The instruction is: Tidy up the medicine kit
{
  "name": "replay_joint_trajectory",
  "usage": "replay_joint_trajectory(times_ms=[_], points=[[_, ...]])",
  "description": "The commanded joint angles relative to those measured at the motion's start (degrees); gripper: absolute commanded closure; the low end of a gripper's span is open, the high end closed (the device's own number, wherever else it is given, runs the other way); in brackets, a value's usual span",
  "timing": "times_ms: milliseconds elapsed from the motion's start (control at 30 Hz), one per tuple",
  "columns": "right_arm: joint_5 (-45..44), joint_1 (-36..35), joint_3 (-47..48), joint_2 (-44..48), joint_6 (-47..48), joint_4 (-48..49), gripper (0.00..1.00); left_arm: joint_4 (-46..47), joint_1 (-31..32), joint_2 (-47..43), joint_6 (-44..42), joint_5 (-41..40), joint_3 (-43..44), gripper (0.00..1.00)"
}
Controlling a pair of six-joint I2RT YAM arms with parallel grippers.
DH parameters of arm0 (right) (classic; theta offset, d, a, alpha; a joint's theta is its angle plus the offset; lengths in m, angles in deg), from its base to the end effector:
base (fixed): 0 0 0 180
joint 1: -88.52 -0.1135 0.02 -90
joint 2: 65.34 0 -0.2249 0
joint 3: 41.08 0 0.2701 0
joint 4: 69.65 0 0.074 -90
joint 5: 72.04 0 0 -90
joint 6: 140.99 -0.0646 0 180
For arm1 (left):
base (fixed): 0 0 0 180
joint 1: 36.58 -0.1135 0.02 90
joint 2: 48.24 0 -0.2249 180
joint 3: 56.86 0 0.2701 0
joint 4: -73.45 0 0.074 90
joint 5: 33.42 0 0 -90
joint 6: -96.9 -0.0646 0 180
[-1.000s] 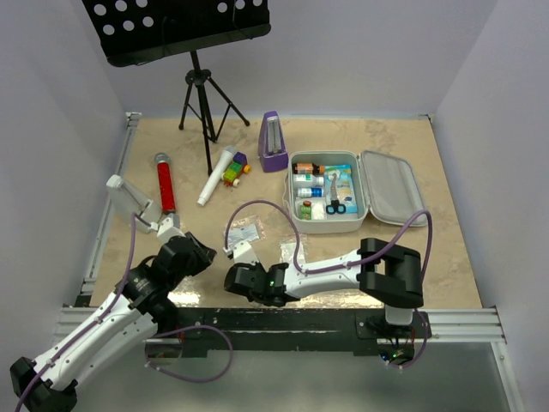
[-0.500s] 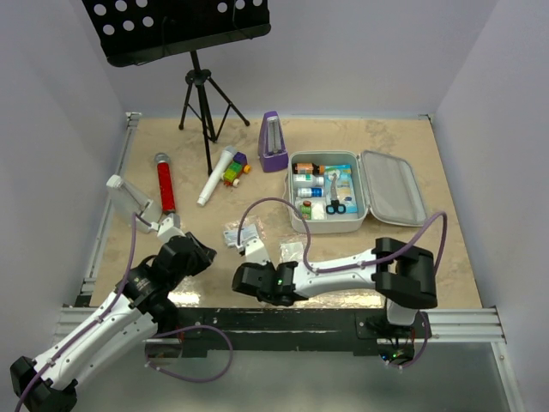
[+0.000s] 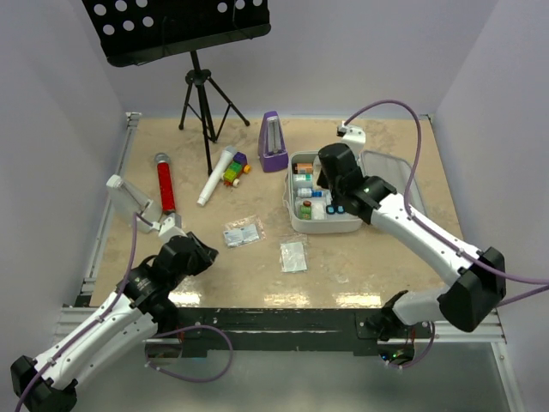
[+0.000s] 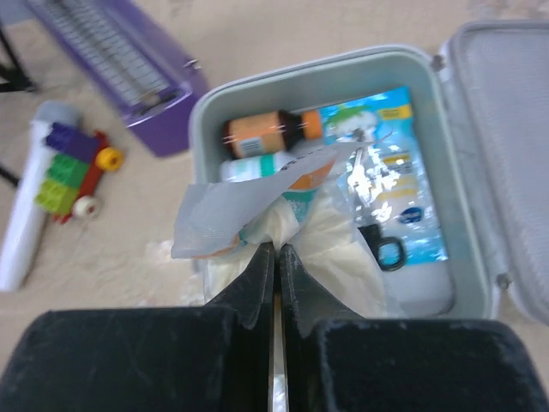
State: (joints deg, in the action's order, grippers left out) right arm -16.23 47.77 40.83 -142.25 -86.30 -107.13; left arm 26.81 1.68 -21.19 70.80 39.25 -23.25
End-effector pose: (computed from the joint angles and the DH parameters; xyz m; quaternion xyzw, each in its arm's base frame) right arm 0.2855 0.1981 0.2877 0.1015 0.8437 0.0803 0.5210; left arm 0.1625 -0.1037 0.1593 -0.2609 0.8598 -0.2388 0.3683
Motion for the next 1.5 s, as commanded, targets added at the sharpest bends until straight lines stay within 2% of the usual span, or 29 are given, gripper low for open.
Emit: replay_joint_trajectory(times_ms=[0,300,733,1000,1233,1467], points=[[2.5,6.6,-1.7,-4.6,6.7,3.0,1.00,3.0,-0.3,0.6,-0.2,1.1,-0.6,0.73],[4.9,12.3,-7.3,-10.5,7.3,8.8,1.00,3.3,-0.3,0.7,-1.1,1.1,-0.7,0.72],[7.4,13.2,-14.4,-12.7,6.7,10.5,1.00,5.8,-0.3,2.9,-1.8,1.9,-1.1,0.73],[8.8,13.2,-15.6,-11.3,4.7,7.6,1.00,6.9,-0.2,3.6,-2.0,2.5,-1.5,0.72],[14.1,13.2,-15.7,-11.7,7.7,4.2,1.00,6.8,-0.3,4.2,-2.5,2.6,-1.4,0.73],[11.7,13.2,-14.9,-12.2,6.5,-0.3,1.00,6.2,-0.2,4.2,-2.6,2.9,-0.8,0.73]])
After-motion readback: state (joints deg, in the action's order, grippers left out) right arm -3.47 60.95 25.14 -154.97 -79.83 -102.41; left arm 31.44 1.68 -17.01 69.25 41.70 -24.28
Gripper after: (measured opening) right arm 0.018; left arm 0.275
